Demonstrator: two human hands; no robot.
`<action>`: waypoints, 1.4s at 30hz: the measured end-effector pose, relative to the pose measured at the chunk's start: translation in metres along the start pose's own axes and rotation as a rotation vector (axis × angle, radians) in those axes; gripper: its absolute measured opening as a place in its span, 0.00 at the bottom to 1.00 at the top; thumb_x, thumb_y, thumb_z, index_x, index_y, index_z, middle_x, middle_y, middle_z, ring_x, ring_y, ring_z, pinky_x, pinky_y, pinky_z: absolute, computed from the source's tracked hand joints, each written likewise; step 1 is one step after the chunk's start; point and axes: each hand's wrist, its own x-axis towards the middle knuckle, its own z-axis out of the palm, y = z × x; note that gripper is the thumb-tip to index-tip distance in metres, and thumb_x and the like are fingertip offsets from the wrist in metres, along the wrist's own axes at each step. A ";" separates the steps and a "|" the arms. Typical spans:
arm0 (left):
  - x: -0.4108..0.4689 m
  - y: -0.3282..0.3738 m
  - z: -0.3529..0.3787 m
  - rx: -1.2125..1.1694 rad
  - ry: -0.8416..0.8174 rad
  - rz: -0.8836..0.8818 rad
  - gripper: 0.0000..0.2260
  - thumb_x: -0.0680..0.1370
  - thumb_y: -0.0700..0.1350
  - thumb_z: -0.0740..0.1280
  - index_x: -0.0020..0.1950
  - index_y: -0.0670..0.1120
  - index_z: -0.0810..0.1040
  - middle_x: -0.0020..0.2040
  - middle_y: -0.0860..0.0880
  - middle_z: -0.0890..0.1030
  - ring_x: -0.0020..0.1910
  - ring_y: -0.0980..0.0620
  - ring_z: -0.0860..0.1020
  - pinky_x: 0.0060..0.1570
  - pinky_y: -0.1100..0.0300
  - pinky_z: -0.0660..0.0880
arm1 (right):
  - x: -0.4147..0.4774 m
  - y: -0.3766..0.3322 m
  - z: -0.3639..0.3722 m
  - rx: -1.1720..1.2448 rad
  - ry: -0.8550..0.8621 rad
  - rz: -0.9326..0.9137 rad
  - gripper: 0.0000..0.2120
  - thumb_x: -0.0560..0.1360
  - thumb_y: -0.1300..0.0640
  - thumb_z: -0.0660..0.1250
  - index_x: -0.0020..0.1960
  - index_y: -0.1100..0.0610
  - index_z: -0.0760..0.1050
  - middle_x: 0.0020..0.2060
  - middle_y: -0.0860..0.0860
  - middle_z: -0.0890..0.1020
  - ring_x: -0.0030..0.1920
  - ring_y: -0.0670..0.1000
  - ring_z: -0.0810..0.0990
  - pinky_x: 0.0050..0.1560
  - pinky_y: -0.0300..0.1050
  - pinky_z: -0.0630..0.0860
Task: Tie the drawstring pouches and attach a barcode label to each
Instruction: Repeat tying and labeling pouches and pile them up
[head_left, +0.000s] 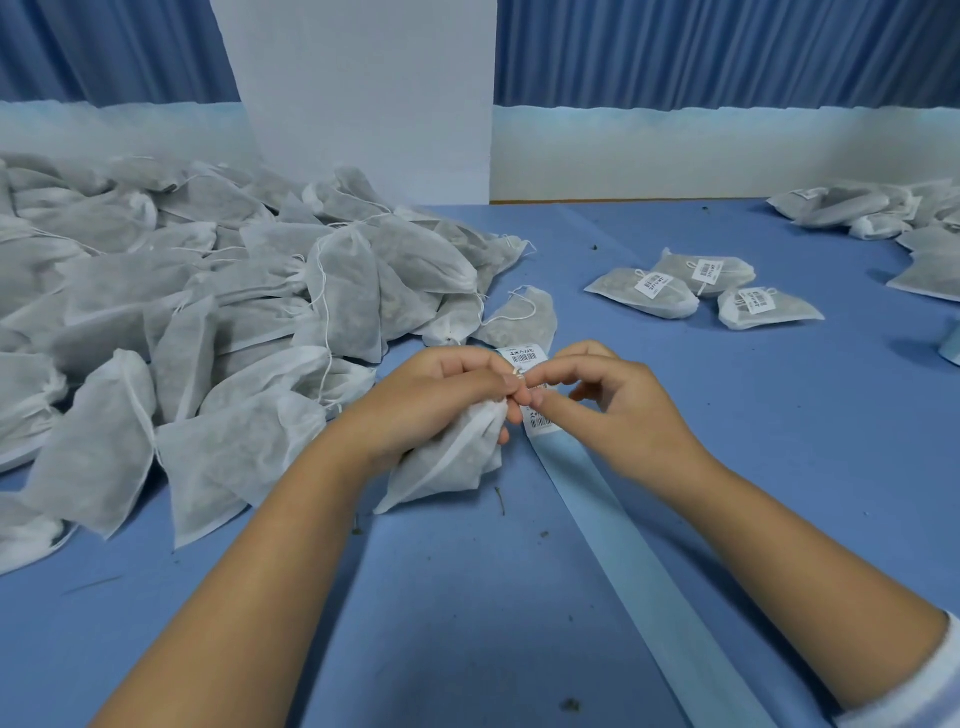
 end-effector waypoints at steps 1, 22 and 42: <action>0.000 0.000 0.000 0.001 0.004 -0.009 0.08 0.76 0.44 0.68 0.38 0.50 0.84 0.38 0.47 0.84 0.35 0.53 0.81 0.40 0.64 0.77 | 0.000 0.000 0.000 0.038 -0.020 0.019 0.08 0.72 0.60 0.74 0.45 0.47 0.83 0.46 0.49 0.79 0.48 0.49 0.78 0.51 0.42 0.72; 0.010 -0.008 -0.002 0.310 0.238 0.023 0.05 0.75 0.45 0.74 0.44 0.45 0.87 0.30 0.56 0.78 0.29 0.63 0.70 0.30 0.74 0.65 | 0.000 0.010 0.004 0.138 -0.003 0.032 0.10 0.73 0.67 0.72 0.47 0.55 0.74 0.40 0.52 0.81 0.39 0.49 0.77 0.42 0.45 0.75; 0.008 -0.011 -0.001 0.272 0.193 0.085 0.04 0.76 0.44 0.72 0.44 0.45 0.86 0.38 0.47 0.82 0.37 0.59 0.75 0.38 0.72 0.70 | 0.004 0.005 -0.001 0.172 -0.110 0.215 0.07 0.79 0.58 0.66 0.46 0.59 0.80 0.36 0.51 0.77 0.38 0.49 0.71 0.39 0.40 0.70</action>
